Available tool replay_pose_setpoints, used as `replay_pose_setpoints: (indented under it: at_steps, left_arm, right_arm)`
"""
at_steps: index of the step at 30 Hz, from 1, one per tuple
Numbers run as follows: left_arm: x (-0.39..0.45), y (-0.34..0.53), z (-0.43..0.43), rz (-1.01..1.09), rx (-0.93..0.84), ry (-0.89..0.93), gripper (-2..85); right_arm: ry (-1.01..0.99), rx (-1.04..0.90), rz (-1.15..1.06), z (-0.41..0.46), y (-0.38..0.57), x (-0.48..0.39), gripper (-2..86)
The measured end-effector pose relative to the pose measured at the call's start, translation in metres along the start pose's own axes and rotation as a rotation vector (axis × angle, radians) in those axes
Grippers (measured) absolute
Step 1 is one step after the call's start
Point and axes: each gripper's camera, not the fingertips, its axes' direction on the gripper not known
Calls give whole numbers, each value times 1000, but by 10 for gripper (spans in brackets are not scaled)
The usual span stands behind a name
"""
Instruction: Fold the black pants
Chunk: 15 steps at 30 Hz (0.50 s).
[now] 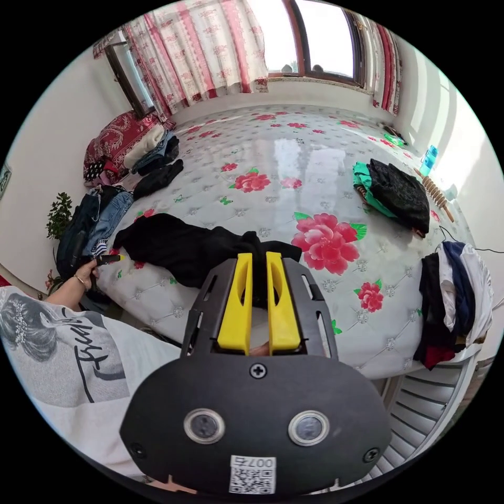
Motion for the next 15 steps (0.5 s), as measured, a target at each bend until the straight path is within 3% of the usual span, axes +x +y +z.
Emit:
replay_pose_setpoints:
  at_steps: [3,5,9,11,15]
  left_arm:
    - [-51,-27,-4,-218,37,109,123]
    - [-67,-37,-8,-305,2,82,103]
    - [-58,-47,-23,-216,-46,-41,40]
    - [-52,-41,-32,-132,-5,5,17]
    - [-65,10,-97,-189,178,210,-1]
  right_arm:
    - [31,-23,-1,5,-6,-10,41]
    - [41,-40,6,9,-9,-17,41]
    - [54,-43,14,12,-15,-24,39]
    - [49,-42,19,13,-21,-25,37]
    - [90,-26,-44,-5,-26,-30,33]
